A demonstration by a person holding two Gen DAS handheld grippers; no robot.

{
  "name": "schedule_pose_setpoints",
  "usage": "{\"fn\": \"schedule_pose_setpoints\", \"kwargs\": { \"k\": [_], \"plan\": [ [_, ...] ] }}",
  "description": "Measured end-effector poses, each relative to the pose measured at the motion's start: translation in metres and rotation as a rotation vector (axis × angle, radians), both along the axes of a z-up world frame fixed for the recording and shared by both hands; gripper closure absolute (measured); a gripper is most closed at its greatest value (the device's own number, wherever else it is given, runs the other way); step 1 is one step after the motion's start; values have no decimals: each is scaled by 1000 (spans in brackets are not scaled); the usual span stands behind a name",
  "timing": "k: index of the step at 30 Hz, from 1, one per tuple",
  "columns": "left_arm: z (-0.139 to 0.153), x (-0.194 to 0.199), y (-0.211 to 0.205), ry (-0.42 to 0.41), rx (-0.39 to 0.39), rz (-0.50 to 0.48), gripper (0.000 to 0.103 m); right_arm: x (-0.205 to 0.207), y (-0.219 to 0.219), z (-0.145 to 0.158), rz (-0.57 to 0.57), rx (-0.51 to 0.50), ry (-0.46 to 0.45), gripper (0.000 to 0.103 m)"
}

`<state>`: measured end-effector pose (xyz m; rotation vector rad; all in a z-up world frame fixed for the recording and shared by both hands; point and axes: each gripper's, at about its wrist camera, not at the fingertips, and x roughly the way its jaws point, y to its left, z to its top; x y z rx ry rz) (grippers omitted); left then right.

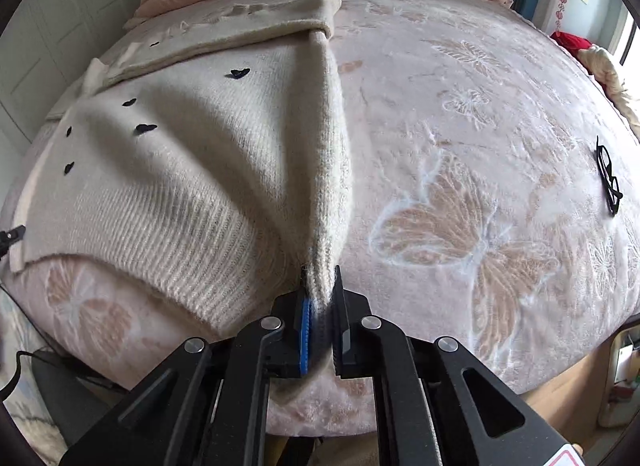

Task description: Fold small clothes

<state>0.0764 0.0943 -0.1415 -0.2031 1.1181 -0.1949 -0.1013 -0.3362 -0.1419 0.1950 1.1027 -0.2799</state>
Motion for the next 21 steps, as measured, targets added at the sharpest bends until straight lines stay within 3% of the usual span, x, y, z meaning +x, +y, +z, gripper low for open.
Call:
{"fn": "schedule_pose_setpoints", "kwargs": {
  "k": [2, 3, 5, 6, 7, 9, 14, 17, 18, 20, 21],
  "plan": [
    [3, 8, 4, 12, -29, 41, 85, 4, -1, 7, -11, 19, -25, 96],
    [1, 14, 5, 24, -24, 60, 72, 7, -1, 10, -12, 29, -30, 96],
    [-9, 23, 3, 62, 7, 31, 79, 11, 2, 12, -3, 42, -23, 96],
    [-8, 23, 3, 62, 8, 18, 93, 10, 4, 15, -1, 47, -22, 96],
    [-6, 23, 4, 73, -23, -21, 97, 8, 6, 17, 2, 52, -19, 96],
    [0, 20, 9, 90, -31, -67, 97, 0, 4, 23, 6, 48, -14, 96],
    [-5, -3, 22, 148, 38, -175, 98, -23, -9, 20, -10, 27, 54, 96],
    [5, -3, 22, 129, 8, -218, 95, -26, -9, 20, -12, 32, 54, 94],
    [16, 2, 25, 111, -42, -213, 91, -26, -8, 25, -21, 11, 41, 94],
    [39, 25, 37, 51, -115, -163, 70, -23, -6, 43, -48, -52, -13, 83],
    [50, 42, 46, 4, -127, -117, 43, -18, -4, 53, -52, -68, -45, 79]
  ]
}}
